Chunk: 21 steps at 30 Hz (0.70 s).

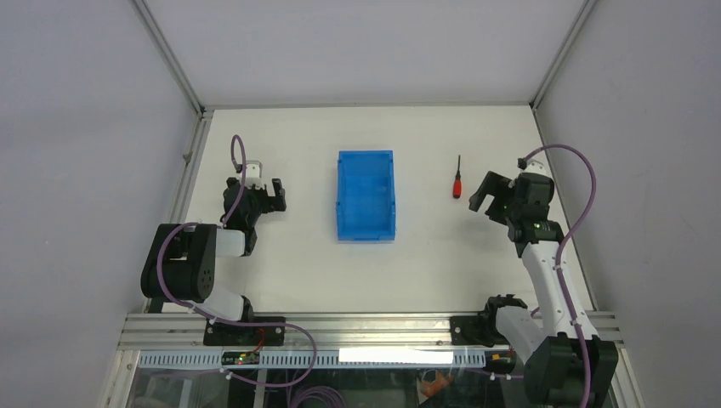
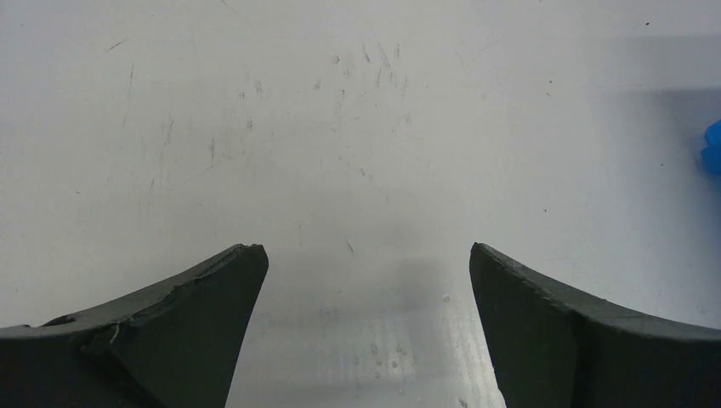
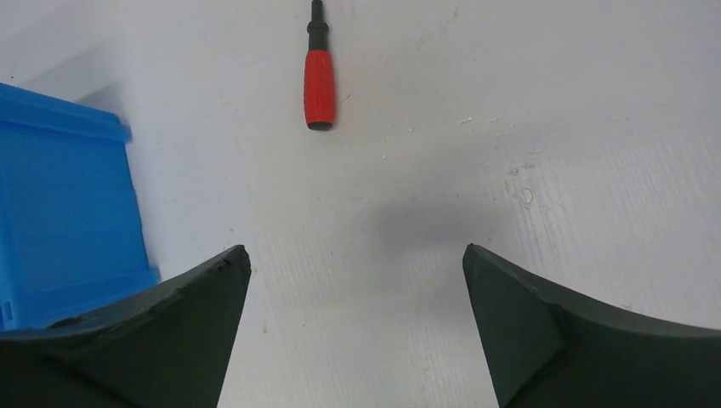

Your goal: Put the screwdriver in the bin

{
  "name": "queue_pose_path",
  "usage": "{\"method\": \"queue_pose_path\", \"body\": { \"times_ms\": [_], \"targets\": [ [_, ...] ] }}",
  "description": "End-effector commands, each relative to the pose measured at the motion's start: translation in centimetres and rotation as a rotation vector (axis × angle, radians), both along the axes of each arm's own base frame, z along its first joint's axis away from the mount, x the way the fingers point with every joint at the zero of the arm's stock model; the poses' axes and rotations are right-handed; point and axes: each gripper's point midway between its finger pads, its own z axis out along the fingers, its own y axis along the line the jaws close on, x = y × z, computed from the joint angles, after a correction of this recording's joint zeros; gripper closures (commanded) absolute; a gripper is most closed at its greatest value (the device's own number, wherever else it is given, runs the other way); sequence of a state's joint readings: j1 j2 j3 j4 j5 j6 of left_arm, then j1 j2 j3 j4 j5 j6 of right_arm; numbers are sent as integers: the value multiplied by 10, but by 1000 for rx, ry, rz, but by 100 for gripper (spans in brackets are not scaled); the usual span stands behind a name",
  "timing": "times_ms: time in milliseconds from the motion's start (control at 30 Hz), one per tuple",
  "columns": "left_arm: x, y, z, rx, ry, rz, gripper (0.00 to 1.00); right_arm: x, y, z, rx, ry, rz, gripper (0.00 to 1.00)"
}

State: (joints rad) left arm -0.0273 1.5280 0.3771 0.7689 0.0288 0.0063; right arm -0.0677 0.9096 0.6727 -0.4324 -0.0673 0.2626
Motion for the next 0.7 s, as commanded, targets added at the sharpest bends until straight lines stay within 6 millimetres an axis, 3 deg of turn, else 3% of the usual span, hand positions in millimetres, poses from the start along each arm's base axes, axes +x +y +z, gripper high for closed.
{"method": "queue_pose_path", "body": {
  "times_ms": [0, 100, 367, 567, 667],
  "targets": [
    [6, -7, 18, -20, -62, -18, 1, 6, -9, 13, -23, -30, -44, 1],
    [6, -7, 18, -20, -62, -16, 1, 5, -19, 18, -54, -25, -99, 1],
    [6, -7, 18, -20, -63, -17, 1, 14, -3, 47, -22, -56, -7, 1],
    [6, -8, 18, -20, -63, -18, 1, 44, 20, 81, -127, -42, 74, 1],
    [6, -7, 18, -20, -62, -17, 1, 68, 25, 79, -144, -2, 83, 1]
  ]
}}
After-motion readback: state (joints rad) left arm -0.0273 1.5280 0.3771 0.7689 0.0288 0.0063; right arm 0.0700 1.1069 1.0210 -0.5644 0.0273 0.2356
